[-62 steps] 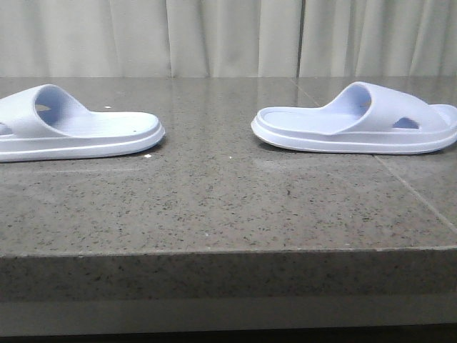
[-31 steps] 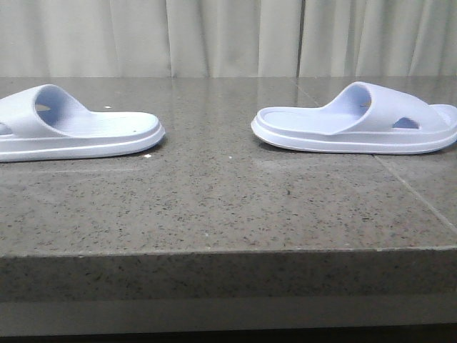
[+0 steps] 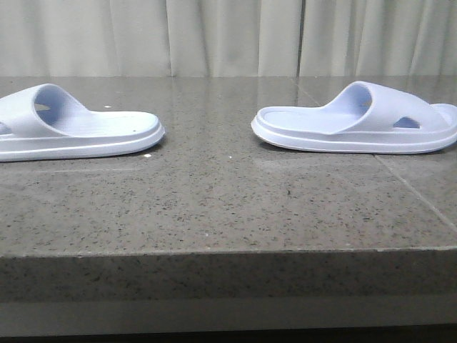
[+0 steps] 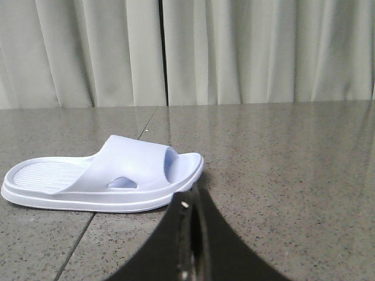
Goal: Insert blue slippers together front up
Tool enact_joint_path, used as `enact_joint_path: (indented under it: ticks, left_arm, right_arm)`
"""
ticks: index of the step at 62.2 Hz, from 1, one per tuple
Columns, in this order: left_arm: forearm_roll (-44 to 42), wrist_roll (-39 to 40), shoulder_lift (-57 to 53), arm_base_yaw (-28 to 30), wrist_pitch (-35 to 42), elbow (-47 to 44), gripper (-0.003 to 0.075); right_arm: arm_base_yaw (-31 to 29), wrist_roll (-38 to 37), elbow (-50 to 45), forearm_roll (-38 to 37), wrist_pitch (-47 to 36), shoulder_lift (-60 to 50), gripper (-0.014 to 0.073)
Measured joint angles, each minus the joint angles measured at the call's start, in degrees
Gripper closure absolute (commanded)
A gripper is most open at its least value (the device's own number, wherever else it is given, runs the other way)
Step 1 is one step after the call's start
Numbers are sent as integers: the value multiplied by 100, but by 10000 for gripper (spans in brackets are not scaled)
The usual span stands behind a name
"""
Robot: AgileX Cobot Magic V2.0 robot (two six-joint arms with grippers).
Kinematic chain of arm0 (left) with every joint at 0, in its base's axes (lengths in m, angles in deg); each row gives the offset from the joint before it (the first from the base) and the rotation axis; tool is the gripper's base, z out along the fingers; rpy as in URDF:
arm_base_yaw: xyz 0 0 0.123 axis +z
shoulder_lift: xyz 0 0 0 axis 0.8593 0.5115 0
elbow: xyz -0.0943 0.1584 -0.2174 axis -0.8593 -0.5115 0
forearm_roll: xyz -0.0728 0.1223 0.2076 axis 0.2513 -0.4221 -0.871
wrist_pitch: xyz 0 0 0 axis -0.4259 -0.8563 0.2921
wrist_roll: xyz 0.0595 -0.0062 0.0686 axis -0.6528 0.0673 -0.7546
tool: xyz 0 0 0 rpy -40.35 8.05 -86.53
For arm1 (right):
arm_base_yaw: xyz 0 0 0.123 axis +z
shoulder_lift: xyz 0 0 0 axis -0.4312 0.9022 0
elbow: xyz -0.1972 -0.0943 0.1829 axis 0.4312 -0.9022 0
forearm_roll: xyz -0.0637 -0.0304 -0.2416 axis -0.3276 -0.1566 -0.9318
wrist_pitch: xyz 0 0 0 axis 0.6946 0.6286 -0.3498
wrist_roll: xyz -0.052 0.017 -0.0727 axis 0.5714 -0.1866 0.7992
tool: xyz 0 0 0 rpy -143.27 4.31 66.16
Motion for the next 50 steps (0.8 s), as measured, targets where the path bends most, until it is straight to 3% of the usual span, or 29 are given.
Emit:
enact_joint_path:
  ticks: [15, 30, 38, 50]
  left_arm:
    - [3, 0, 98, 0, -1228, 1512, 741]
    - [3, 0, 1159, 0, -2611, 2980, 741]
    - [3, 0, 1836, 0, -3200, 3441, 741]
    - [3, 0, 2467, 0, -3469, 3546, 741]
  right_arm:
    - [0, 0, 1428, 0, 1157, 0, 712]
    - [0, 0, 2882, 0, 2186, 834, 712]
    - [0, 0, 3284, 0, 2544, 1470, 712]
    - [0, 0, 3351, 0, 2838, 2151, 712]
